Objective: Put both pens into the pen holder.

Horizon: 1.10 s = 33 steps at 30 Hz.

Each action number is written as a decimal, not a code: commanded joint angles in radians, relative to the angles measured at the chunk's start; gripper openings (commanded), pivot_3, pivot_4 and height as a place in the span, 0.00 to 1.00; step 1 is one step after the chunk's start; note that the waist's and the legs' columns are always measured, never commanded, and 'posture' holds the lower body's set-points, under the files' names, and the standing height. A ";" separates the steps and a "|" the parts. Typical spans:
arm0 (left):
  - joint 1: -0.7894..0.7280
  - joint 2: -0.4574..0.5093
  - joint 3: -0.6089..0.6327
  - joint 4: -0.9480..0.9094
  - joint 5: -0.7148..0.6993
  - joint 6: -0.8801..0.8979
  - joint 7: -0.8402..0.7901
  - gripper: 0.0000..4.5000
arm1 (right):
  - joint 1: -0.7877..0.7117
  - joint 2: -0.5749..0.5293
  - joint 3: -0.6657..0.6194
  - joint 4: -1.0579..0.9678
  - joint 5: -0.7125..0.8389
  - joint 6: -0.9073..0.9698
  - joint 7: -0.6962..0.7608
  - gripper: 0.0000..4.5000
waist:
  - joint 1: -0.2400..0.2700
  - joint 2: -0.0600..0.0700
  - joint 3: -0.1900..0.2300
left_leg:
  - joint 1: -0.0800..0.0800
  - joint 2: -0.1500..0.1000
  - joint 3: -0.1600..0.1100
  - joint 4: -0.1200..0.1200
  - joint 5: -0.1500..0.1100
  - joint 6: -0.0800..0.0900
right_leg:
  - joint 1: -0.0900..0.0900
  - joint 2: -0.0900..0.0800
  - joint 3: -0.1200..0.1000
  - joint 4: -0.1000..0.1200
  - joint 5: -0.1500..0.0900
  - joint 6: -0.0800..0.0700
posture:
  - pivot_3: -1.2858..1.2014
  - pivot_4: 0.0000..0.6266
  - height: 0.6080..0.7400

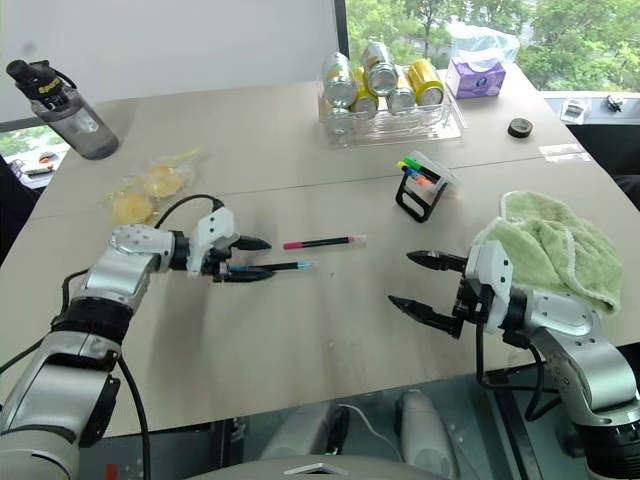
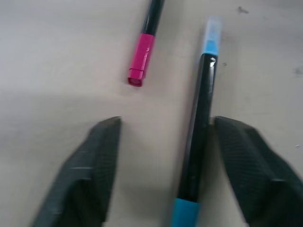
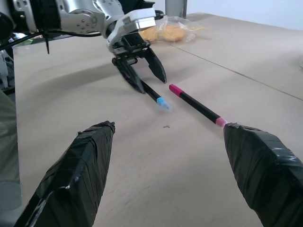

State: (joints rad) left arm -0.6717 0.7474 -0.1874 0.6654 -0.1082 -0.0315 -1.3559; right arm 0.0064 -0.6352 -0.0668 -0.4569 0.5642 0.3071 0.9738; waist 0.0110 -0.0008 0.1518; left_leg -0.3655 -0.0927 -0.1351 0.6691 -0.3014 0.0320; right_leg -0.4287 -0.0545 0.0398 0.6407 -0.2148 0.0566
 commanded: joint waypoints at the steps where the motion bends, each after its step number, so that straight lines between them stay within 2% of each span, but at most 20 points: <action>1: -0.017 -0.007 -0.046 0.074 0.062 -0.068 -0.060 0.28 | 0.010 -0.006 -0.029 -0.055 0.025 0.003 -0.018 0.88 | -0.003 0.000 0.000 | 0.000 0.000 0.000 0.000 0.000 0.000 | 0.000 0.000 0.000 0.000 0.000 0.000 | 0.52 0.24 0.99; 3: -0.025 -0.015 -0.041 0.078 0.060 -0.075 -0.071 0.06 | 0.015 -0.007 -0.029 -0.063 0.028 0.004 -0.024 0.88 | -0.005 0.000 0.000 | 0.000 0.000 0.000 0.000 0.000 0.000 | 0.000 0.000 0.001 0.000 0.000 0.000 | 0.52 0.24 0.99; 4: -0.025 -0.017 -0.038 0.075 0.058 -0.075 -0.075 0.02 | 0.017 -0.007 -0.028 -0.065 0.029 0.005 -0.026 0.88 | -0.005 0.000 0.000 | 0.000 0.000 0.000 0.000 0.000 0.000 | 0.000 0.000 0.001 0.000 0.000 0.000 | 0.52 0.24 0.99; 7: 0.013 -0.023 -0.015 -0.012 0.017 -0.037 -0.084 0.02 | 0.015 0.003 -0.022 -0.071 0.048 0.034 -0.053 0.88 | -0.006 0.000 0.000 | 0.000 0.000 0.000 0.000 0.000 0.000 | 0.000 0.000 0.001 0.001 0.000 0.000 | 0.52 0.24 0.99; 10: 0.115 -0.017 0.033 -0.251 -0.094 0.115 -0.086 0.02 | -0.013 0.045 0.000 -0.090 0.116 0.109 -0.110 0.88 | -0.014 0.000 0.000 | 0.000 0.000 0.001 0.000 0.000 0.000 | 0.000 0.000 0.002 0.001 0.000 0.000 | 0.52 0.24 0.99; 14: 0.260 -0.001 0.095 -0.547 -0.224 0.313 -0.046 0.02 | -0.066 0.073 0.057 -0.085 0.118 0.184 -0.161 0.88 | -0.025 -0.001 0.000 | -0.002 0.000 0.000 0.000 0.000 0.001 | -0.002 0.000 0.002 0.001 0.000 0.000 | 0.52 0.24 0.99; 18: 0.345 -0.044 0.170 -0.764 -0.385 0.515 0.066 0.02 | -0.149 0.162 0.089 -0.052 0.170 0.305 -0.285 0.88 | -0.024 -0.001 0.001 | -0.001 0.001 0.000 0.000 0.000 0.000 | -0.003 0.000 0.002 0.003 0.000 0.000 | 0.52 0.24 0.99; 22: 0.417 -0.171 0.247 -0.942 -0.580 0.694 0.262 0.02 | -0.200 0.249 0.066 -0.018 0.316 0.427 -0.358 0.88 | -0.022 -0.001 0.000 | -0.001 0.001 0.000 0.001 0.000 0.000 | -0.002 0.000 0.001 0.003 0.000 0.000 | 0.52 0.24 0.99; 26: 0.462 -0.227 0.238 -1.023 -0.609 0.736 0.353 0.02 | -0.252 0.304 0.052 -0.013 0.403 0.495 -0.420 0.88 | -0.024 -0.002 0.001 | -0.001 0.000 0.000 0.001 0.000 0.000 | -0.002 0.000 0.002 0.003 0.000 0.000 | 0.52 0.24 0.99; 31: 0.457 -0.278 0.214 -1.029 -0.624 0.740 0.415 0.02 | -0.322 0.365 0.040 0.006 0.477 0.544 -0.496 0.88 | -0.024 -0.002 0.001 | 0.000 0.001 0.000 0.000 0.001 -0.001 | -0.002 0.000 0.002 0.003 0.000 0.000 | 0.52 0.24 0.99; 33: 0.462 -0.283 0.201 -1.025 -0.613 0.731 0.418 0.00 | -0.339 0.367 0.033 0.012 0.490 0.553 -0.506 0.74 | -0.024 -0.002 0.001 | 0.000 0.000 0.001 0.001 0.001 -0.001 | -0.002 0.000 0.002 0.003 0.000 0.000 | 0.52 0.24 0.99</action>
State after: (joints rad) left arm -0.2088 0.4658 0.0249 -0.3329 -0.7125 0.7097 -0.9461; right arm -0.3095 -0.2698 -0.0178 -0.4187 1.0176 0.8591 0.4700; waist -0.0127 -0.0025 0.1527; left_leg -0.3655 -0.0924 -0.1343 0.6697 -0.3009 0.0313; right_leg -0.4308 -0.0541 0.0419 0.6442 -0.2146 0.0565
